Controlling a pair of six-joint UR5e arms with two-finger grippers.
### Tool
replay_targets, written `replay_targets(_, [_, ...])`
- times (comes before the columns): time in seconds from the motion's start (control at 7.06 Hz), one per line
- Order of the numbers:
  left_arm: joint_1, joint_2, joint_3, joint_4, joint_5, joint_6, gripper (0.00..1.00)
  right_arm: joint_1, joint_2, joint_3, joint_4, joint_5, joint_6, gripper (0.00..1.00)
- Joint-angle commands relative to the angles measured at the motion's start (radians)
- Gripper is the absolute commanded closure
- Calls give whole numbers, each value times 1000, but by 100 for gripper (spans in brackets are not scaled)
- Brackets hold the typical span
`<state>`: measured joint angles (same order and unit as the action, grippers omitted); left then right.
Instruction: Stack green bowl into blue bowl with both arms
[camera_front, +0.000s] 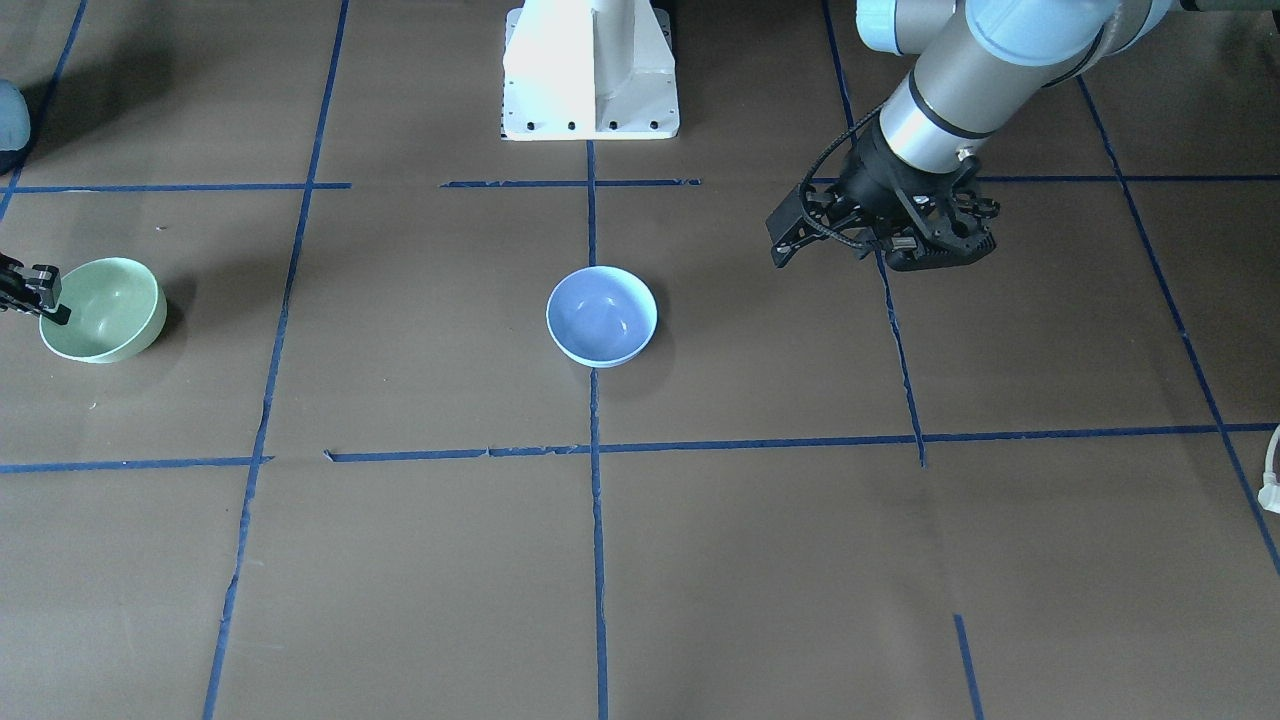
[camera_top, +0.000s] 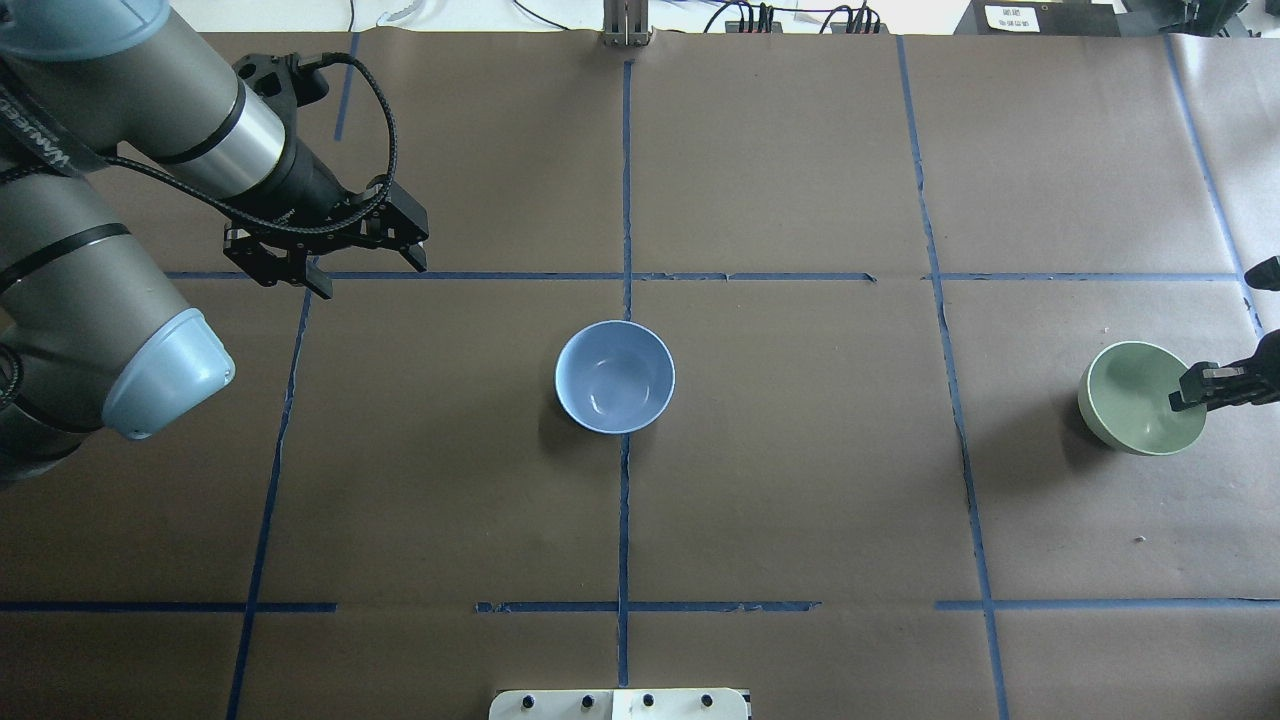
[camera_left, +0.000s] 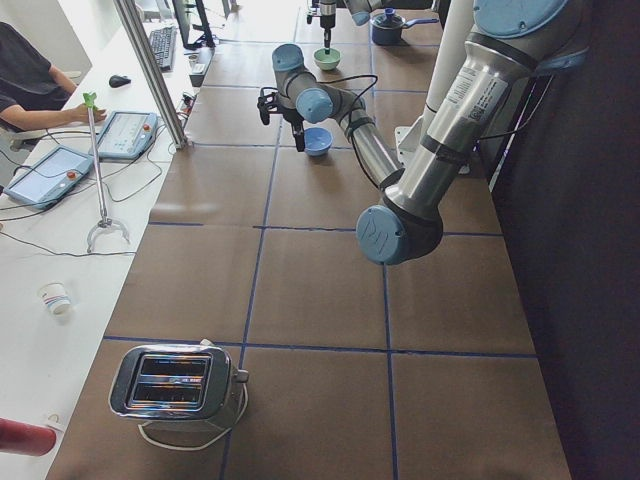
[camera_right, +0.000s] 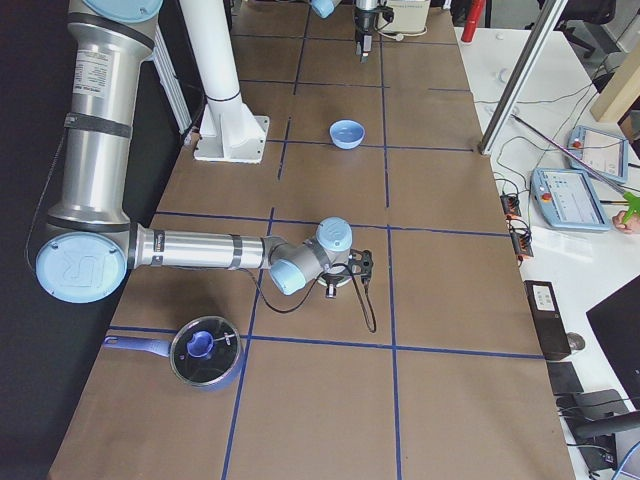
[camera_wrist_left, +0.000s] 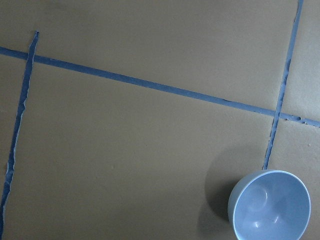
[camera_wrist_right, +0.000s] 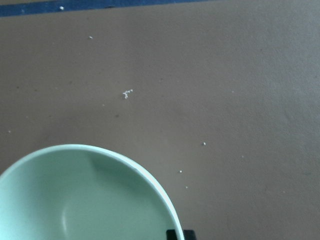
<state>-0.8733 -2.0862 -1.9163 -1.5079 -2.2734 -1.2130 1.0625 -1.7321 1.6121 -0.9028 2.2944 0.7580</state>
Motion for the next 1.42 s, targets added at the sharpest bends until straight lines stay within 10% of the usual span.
replay_targets(0.0, [-10, 6, -12, -2, 6, 0, 0, 4, 13, 70, 1, 13, 61, 100])
replay_targets(0.28, [-3, 82, -72, -3, 170, 0, 0, 4, 98, 152, 1, 19, 266, 100])
replay_targets(0.85, [7, 170, -23, -37, 193, 1, 0, -105, 400, 174, -8, 10, 612, 100])
replay_targets(1.28, [-122, 240, -10, 26, 199, 425, 0, -286, 523, 170, -15, -160, 728, 100])
